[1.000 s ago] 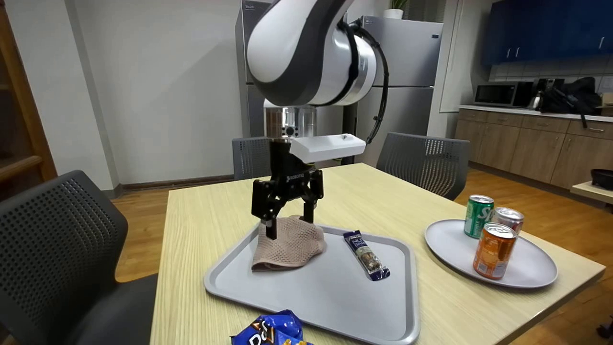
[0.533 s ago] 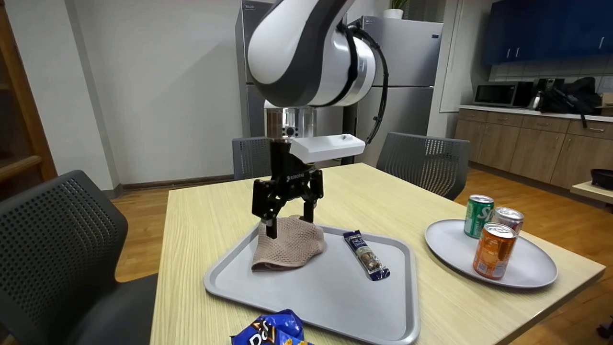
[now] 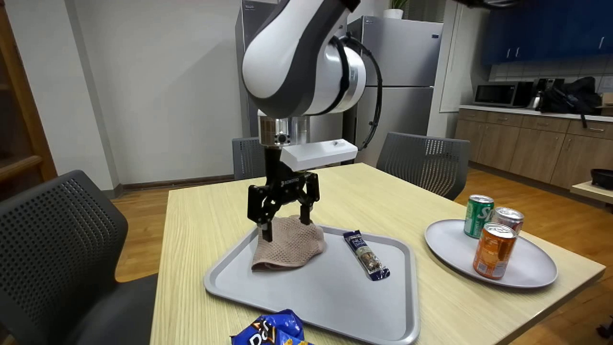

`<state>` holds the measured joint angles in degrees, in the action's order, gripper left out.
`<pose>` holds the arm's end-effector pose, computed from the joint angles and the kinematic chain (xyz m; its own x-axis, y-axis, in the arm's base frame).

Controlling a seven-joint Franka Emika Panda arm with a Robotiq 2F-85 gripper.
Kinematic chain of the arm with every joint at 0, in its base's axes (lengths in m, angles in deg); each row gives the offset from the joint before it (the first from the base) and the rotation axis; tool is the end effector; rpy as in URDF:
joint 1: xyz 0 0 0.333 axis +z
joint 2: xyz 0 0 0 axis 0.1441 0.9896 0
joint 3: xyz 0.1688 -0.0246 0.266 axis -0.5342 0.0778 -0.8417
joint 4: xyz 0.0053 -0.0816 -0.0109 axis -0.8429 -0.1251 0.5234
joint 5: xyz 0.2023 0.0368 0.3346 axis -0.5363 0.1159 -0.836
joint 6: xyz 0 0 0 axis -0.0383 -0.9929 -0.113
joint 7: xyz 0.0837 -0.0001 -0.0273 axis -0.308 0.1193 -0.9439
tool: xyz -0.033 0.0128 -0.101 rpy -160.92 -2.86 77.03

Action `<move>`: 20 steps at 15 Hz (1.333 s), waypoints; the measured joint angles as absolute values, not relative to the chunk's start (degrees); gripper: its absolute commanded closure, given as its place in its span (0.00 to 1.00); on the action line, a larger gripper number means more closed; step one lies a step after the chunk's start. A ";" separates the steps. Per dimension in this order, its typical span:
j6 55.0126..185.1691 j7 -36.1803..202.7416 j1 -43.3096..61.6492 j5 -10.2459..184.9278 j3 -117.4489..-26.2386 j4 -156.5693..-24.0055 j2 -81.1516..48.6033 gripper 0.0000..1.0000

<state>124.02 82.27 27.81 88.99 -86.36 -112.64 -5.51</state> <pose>0.5216 0.2991 0.2170 0.8731 0.4847 -0.0522 0.4837 -0.8747 -0.0308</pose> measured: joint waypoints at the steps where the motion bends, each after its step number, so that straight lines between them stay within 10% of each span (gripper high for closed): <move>1: 124.05 83.23 28.07 89.73 -86.14 -111.78 -4.66 0.00; 20: 124.05 89.60 31.72 94.22 -79.60 -97.03 9.41 0.00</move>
